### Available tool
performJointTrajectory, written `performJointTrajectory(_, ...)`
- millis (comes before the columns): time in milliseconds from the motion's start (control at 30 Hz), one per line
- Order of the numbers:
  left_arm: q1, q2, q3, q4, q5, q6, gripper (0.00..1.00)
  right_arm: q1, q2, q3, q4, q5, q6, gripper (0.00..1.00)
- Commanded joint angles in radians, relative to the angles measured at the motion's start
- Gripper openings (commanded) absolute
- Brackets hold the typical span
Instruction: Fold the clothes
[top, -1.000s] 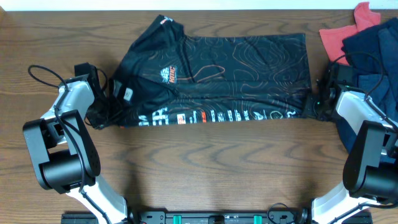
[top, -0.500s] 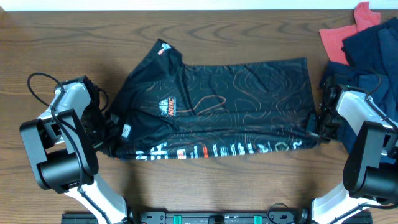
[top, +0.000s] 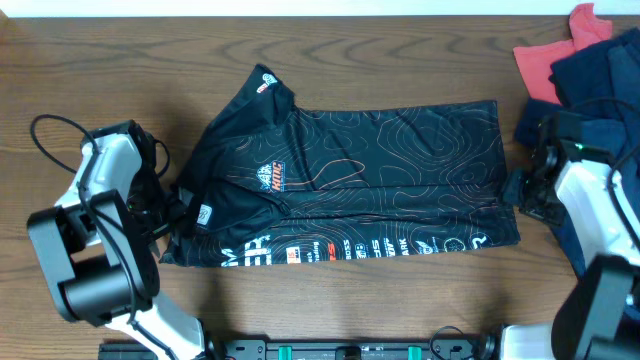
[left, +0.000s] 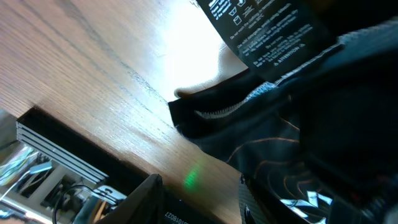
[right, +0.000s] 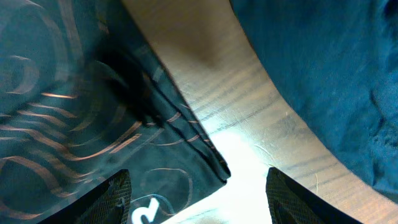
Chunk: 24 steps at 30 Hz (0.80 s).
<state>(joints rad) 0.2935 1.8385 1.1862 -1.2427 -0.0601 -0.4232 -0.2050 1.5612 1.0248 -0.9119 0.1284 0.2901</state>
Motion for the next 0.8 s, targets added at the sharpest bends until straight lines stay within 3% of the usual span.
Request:
performJointTrajectory(0,0.004,-0.111,0.037,-0.008,-0.02,-0.021,0.43,0.003,-0.079,0.003,0.018,-0.053,-0.041,0.68)
performJointTrajectory(67,0.001,-0.166,0.073,0.018,-0.019,-0.019,0.47,0.003,-0.117,0.003,0.039,-0.108,-0.082,0.68)
performJointTrajectory(133,-0.008,-0.216,0.101,0.095,0.023,0.023,0.7,0.003,-0.15,0.003,0.058,-0.155,-0.113,0.69)
performJointTrajectory(167,-0.015,-0.234,0.111,0.149,0.068,0.064,0.94,0.003,-0.166,0.003,0.066,-0.171,-0.116,0.7)
performJointTrajectory(200,-0.025,-0.249,0.118,0.209,0.122,0.106,0.98,0.003,-0.177,0.003,0.072,-0.183,-0.117,0.7)
performJointTrajectory(367,-0.124,-0.227,0.138,0.489,0.314,0.217,0.98,0.004,-0.196,0.003,0.085,-0.224,-0.124,0.71)
performJointTrajectory(600,-0.291,-0.008,0.208,0.769,0.234,0.417,0.98,0.005,-0.196,0.003,0.071,-0.242,-0.138,0.71)
performJointTrajectory(767,-0.325,0.143,0.276,0.888,0.16,0.453,0.98,0.004,-0.196,0.003,0.055,-0.241,-0.138,0.7)
